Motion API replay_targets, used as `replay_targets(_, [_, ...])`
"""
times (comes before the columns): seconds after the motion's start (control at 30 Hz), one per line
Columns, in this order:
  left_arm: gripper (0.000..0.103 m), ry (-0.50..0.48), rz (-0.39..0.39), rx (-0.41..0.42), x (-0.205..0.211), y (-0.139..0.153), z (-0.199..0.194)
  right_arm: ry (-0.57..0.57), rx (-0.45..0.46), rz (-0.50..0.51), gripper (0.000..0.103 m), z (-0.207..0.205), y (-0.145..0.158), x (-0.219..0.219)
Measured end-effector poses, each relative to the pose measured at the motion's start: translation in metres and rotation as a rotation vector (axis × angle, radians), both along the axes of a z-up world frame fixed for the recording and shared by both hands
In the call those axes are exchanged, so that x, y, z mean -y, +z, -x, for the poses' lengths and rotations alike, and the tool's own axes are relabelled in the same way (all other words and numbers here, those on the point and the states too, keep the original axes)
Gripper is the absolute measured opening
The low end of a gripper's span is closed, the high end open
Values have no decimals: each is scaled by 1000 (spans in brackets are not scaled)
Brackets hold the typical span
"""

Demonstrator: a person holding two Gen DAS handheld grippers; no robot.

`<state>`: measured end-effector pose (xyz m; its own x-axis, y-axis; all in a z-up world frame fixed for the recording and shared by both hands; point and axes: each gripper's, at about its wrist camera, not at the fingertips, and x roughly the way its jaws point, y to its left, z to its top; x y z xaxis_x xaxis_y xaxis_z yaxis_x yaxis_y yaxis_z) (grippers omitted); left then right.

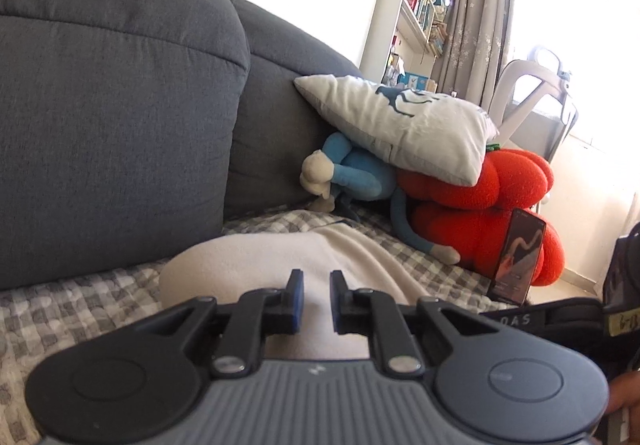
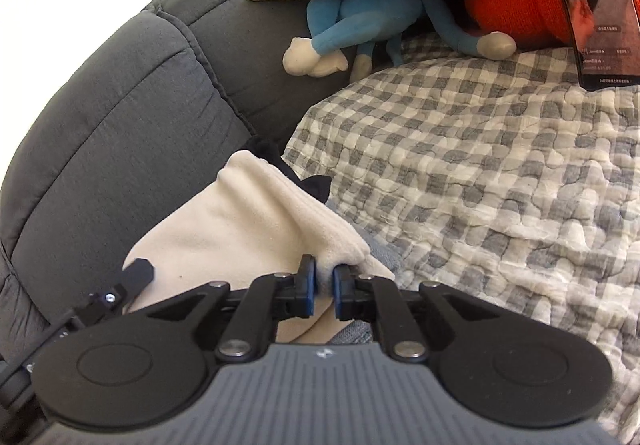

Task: Fold clothes
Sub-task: 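Lower the bundle onto the grey cloth and open both tools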

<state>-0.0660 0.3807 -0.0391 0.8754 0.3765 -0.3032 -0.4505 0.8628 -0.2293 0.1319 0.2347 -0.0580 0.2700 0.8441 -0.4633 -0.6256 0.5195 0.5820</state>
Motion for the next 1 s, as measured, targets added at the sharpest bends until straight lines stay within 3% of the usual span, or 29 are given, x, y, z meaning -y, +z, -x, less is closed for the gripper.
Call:
replay_targets(0.23, [12, -27, -15, 16, 9, 2, 7, -16, 207, 16, 26, 19, 24, 4])
replay_targets(0.47, [12, -126, -59, -11, 35, -2, 8, 1, 452, -5, 27, 39, 37, 1])
replay_targets(0.63, [12, -137, -55, -38, 45, -19, 7, 77, 440, -4, 27, 34, 24, -8])
replay_targets(1.0, [13, -129, -40, -31, 58, -24, 14, 68, 356, 0, 27, 20, -1, 1])
